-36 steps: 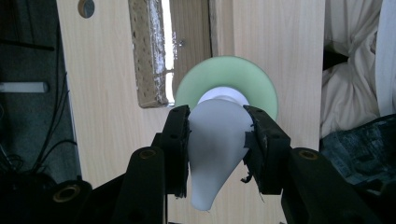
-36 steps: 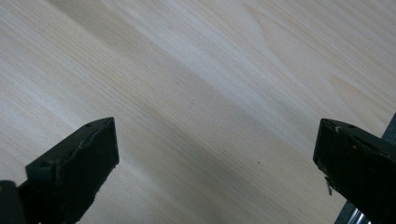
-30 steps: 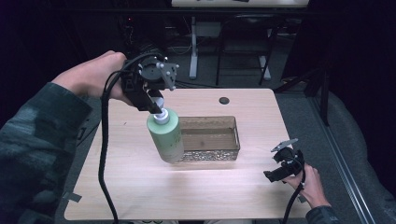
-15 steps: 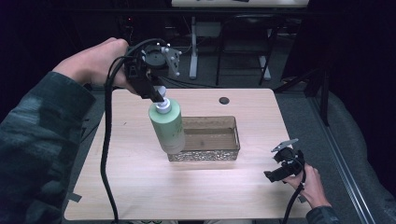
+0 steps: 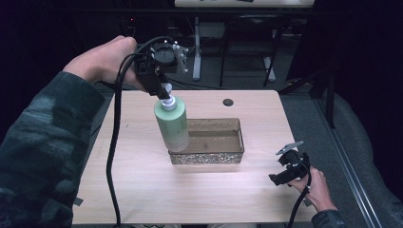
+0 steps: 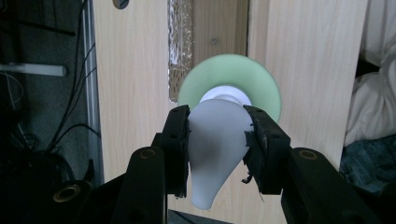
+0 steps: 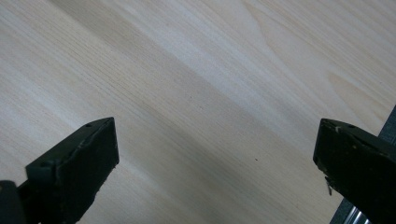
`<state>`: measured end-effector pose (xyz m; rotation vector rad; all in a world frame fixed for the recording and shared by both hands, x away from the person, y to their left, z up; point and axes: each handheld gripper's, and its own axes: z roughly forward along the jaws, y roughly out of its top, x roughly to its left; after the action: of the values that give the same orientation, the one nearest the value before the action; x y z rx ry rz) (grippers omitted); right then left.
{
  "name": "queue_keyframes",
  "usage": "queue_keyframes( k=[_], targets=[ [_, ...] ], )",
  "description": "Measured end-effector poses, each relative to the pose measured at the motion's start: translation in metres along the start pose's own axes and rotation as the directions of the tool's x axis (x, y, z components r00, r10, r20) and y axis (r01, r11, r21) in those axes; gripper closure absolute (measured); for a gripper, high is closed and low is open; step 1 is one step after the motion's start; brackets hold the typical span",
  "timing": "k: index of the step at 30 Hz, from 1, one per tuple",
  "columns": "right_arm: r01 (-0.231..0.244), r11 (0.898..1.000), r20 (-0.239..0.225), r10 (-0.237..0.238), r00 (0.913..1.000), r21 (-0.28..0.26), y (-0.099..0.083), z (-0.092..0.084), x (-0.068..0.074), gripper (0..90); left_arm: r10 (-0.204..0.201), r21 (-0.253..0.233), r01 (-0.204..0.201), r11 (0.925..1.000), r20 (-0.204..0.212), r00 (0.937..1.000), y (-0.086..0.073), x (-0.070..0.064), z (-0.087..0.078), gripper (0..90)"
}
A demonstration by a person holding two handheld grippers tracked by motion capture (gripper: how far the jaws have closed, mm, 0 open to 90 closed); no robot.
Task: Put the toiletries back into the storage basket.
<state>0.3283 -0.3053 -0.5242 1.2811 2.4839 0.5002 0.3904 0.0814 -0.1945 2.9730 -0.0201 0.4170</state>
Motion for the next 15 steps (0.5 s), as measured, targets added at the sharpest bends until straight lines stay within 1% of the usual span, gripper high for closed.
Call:
queue_keyframes(
  k=[2,4,6,11,15],
  targets=[
    [0.001,1.000,0.001,-0.001,1.0000,0.001,0.000,0.000,0.000,0.0,0.001,0.003,-0.001,1.0000,-0.006,1.0000,0.002,0.001,0.003,63.1],
    [0.001,1.000,0.001,-0.001,1.0000,0.001,0.000,0.000,0.000,0.0,0.001,0.021,-0.001,0.9998,-0.010,0.9999,0.004,0.002,0.005,63.1],
    [0.001,1.000,0.001,-0.001,1.0000,0.000,0.000,0.000,0.000,0.0,-0.002,0.024,0.002,0.9997,-0.015,0.9999,0.006,0.003,0.009,63.1],
    [0.003,1.000,0.000,-0.003,1.0000,-0.002,0.000,0.000,0.001,0.0,-0.011,0.021,0.012,0.9997,-0.009,0.9999,0.006,0.007,0.017,63.0],
    [0.003,1.000,0.002,-0.003,1.0000,0.001,0.000,0.000,0.000,0.0,-0.017,0.038,0.017,0.9991,0.000,0.9999,0.006,0.011,0.023,63.0]
  ],
)
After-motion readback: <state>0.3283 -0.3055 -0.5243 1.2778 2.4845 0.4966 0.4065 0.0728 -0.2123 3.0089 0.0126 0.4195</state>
